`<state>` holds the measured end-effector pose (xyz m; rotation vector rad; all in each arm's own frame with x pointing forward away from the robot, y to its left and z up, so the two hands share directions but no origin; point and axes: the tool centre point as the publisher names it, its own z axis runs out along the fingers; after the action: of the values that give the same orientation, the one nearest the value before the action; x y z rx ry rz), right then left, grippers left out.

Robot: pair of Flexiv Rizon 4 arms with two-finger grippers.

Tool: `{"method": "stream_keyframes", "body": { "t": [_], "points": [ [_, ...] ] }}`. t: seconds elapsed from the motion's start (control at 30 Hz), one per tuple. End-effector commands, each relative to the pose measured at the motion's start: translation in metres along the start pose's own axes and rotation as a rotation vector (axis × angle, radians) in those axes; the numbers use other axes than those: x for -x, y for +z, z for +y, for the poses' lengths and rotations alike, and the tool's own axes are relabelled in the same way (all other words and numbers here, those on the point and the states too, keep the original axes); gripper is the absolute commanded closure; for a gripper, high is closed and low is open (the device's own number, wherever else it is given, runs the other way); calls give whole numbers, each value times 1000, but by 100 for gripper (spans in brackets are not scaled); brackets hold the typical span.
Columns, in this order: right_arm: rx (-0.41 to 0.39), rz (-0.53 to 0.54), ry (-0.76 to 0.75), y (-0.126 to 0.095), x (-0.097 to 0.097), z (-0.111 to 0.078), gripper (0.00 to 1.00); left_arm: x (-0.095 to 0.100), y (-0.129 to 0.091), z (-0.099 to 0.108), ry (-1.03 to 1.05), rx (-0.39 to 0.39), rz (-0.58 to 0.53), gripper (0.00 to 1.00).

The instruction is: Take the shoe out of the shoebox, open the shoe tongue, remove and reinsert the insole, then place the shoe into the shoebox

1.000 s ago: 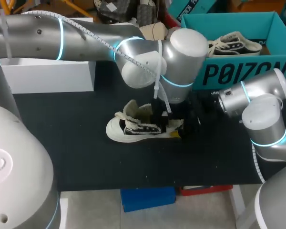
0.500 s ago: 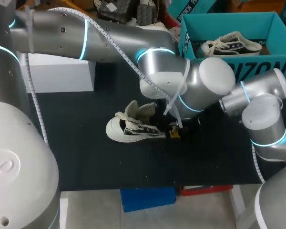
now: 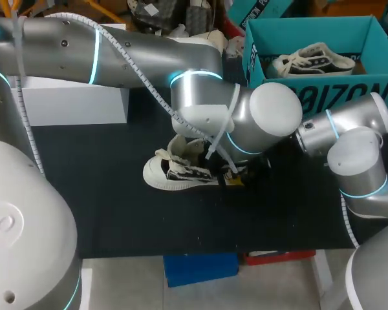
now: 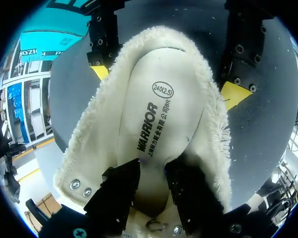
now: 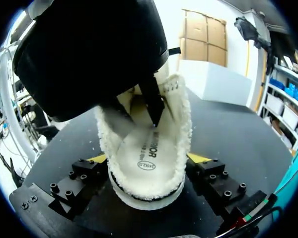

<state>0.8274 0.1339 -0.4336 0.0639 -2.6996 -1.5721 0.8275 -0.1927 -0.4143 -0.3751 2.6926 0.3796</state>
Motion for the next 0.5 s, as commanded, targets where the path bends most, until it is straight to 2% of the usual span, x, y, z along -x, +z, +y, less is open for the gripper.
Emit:
{"method": "stream_keyframes", "body": {
  "t": [0.03, 0.5],
  "points": [
    [-2, 0, 1, -3, 0, -3, 100, 10, 43, 8, -8, -49, -12, 69],
    [-2, 0, 1, -3, 0, -3, 100, 8, 44, -1, -13, -84, -35, 70]
  ]
}}
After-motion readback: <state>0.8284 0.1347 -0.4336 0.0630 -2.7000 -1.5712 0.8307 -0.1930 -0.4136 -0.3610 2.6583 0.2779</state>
